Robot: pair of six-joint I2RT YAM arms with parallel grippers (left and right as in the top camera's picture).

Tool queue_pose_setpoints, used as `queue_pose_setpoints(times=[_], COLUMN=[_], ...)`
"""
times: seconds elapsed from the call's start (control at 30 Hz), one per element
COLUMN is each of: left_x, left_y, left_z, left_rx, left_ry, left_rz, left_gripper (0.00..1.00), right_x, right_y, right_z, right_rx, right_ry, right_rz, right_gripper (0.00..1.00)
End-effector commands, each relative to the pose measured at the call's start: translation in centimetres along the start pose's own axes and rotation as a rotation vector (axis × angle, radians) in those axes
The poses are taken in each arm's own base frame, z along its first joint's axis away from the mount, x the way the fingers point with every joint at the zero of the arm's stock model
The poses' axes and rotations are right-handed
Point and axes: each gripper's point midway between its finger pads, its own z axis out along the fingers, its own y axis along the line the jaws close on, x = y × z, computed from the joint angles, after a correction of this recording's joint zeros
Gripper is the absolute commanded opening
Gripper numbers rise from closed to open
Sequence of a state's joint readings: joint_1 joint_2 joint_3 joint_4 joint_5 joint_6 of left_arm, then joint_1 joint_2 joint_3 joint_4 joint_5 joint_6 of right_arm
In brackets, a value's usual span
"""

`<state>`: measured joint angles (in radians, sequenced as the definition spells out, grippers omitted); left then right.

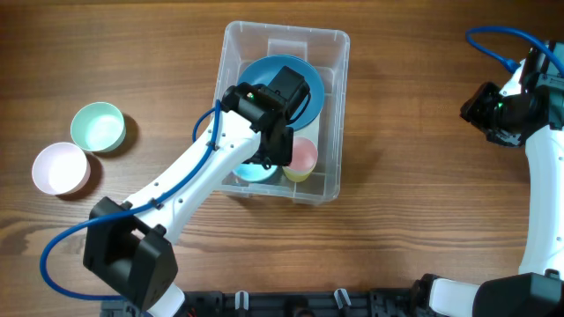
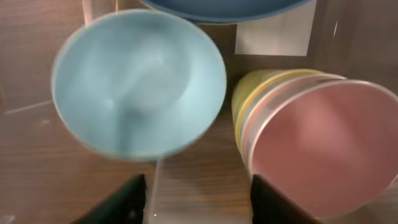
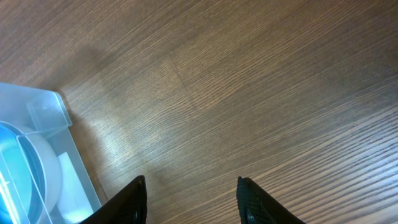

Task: Pack container
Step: 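Place the light blue bowl in the bin beside the cups, then grasp the mint green bowl with the left gripper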

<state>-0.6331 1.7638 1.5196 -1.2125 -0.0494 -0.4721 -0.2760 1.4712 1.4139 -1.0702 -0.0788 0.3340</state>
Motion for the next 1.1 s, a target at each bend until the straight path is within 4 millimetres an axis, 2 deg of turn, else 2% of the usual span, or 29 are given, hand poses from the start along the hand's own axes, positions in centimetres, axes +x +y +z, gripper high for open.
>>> queue_pose_setpoints(times=[0.0, 0.03, 0.13, 0.23, 0.27, 0.3, 0.33, 0.37, 0.4, 0.43, 0.53, 0.57, 0.6, 0.63, 0.73, 0.87, 0.93, 1.0, 1.03, 1.07], left_x=[-0.4, -0.7, -3.4, -5.6, -6.1, -6.7, -7.0, -7.4, -8.1, -8.6, -10.0, -10.4, -10.4, -10.1, -8.9, -7.9, -7.6, -7.7, -7.7, -7.8], left_y=[0.1, 0.2, 3.3, 9.4, 11.9, 15.6, 18.2, 20.1, 23.7, 25.8, 30.3, 31.9, 32.7, 33.6, 35.0, 35.3, 35.2, 35.2, 35.1, 34.9], left_z=[-1.3, -2.0, -9.0, -15.9, -17.3, -18.2, -18.2, -17.7, -16.0, -14.5, -8.4, -4.6, -2.2, 1.3, 7.7, 12.8, 13.5, 13.3, 13.1, 12.8], left_rx=[0.018, 0.019, -0.022, -0.069, -0.082, -0.116, -0.144, -0.166, -0.212, -0.241, -0.260, -0.255, -0.244, -0.228, -0.214, -0.222, -0.223, -0.223, -0.219, -0.209], left_ry=[-0.026, -0.043, -0.263, -0.517, -0.571, -0.608, -0.613, -0.607, -0.568, -0.534, -0.399, -0.319, -0.267, -0.187, -0.046, 0.053, 0.072, 0.065, 0.066, 0.066], left_rz=[0.015, 0.012, -0.050, -0.213, -0.284, -0.373, -0.444, -0.495, -0.584, -0.630, -0.723, -0.757, -0.775, -0.799, -0.833, -0.838, -0.835, -0.835, -0.830, -0.822], left_gripper=[0.58, 0.57, 0.59, 0.66, 0.66, 0.70, 0.75, 0.75, 0.76, 0.78, 0.79, 0.79, 0.79, 0.79, 0.79, 0.79, 0.66, 0.41, 0.16, 0.04], right_x=[0.2, 0.2, 0.3, 0.3, 0.2, 0.2, 0.2, 0.3, 0.3, 0.3, 0.3, 0.3, 0.3, 0.3, 0.2, 0.2, 0.2, 0.2, 0.2, 0.2], right_y=[0.1, 0.1, 0.1, 0.1, 0.1, 0.1, 0.1, 0.1, 0.1, 0.1, 0.1, 0.1, 0.1, 0.1, 0.0, -0.2, -0.2, -0.2, -0.2, -0.2], right_z=[0.5, 0.4, 0.5, 0.4, 0.5, 0.5, 0.5, 0.5, 0.5, 0.5, 0.5, 0.5, 0.5, 0.5, 0.5, 0.5, 0.5, 0.5, 0.5, 0.5], right_rx=[-0.004, -0.004, -0.003, -0.004, -0.004, -0.004, -0.004, -0.003, -0.003, -0.003, -0.003, -0.003, -0.003, -0.003, 0.003, 0.016, 0.016, 0.016, 0.015, 0.015], right_ry=[0.018, 0.019, 0.020, 0.019, 0.018, 0.018, 0.019, 0.020, 0.021, 0.021, 0.020, 0.020, 0.020, 0.020, 0.018, 0.014, 0.014, 0.014, 0.013, 0.013], right_rz=[-0.018, -0.018, -0.019, -0.019, -0.019, -0.019, -0.019, -0.019, -0.019, -0.019, -0.019, -0.019, -0.020, -0.020, -0.021, -0.020, -0.020, -0.020, -0.020, -0.020], right_gripper=[0.47, 0.47, 0.47, 0.47, 0.48, 0.47, 0.47, 0.47, 0.47, 0.47, 0.47, 0.47, 0.47, 0.47, 0.47, 0.47, 0.47, 0.47, 0.47, 0.47])
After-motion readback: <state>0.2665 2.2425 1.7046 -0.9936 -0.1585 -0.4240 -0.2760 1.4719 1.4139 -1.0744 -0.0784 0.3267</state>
